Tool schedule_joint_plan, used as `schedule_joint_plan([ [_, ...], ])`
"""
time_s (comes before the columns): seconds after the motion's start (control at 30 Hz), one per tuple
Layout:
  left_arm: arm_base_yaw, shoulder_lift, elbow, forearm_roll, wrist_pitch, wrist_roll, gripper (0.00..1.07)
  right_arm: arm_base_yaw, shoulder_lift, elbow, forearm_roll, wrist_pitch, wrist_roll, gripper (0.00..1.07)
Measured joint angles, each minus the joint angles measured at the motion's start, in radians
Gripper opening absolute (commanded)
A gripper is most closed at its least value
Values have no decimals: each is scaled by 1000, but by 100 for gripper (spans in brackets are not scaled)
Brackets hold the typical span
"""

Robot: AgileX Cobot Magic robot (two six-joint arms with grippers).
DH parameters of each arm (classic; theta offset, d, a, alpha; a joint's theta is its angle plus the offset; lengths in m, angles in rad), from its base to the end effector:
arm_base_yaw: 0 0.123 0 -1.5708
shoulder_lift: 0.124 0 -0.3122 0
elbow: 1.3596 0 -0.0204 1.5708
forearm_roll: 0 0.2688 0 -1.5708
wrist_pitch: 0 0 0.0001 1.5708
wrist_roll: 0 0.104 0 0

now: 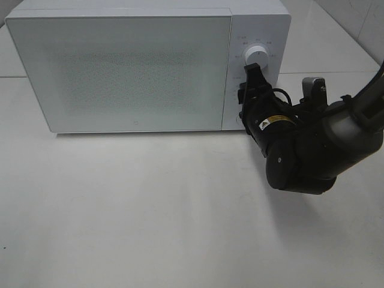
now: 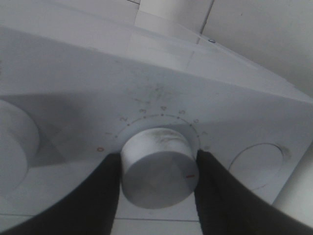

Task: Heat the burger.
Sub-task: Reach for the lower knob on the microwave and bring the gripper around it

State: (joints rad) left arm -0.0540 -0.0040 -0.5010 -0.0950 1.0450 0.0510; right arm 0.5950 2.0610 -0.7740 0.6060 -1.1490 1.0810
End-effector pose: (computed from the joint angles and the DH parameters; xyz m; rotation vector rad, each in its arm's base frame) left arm -0.0055 -0.0083 0.2821 0.1099 2.0189 -0.1152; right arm 0.3487 0.1708 0.1235 1.0398 1.4482 0.9886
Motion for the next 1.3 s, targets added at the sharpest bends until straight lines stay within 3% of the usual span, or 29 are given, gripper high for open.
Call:
schedule_joint_plan([
  [0.77, 0, 0, 0, 0, 0, 0, 97, 9, -3, -6, 53, 2, 361, 10],
  [1.3, 0, 0, 0, 0, 0, 0, 97, 11, -3, -8, 64, 2, 433, 12],
])
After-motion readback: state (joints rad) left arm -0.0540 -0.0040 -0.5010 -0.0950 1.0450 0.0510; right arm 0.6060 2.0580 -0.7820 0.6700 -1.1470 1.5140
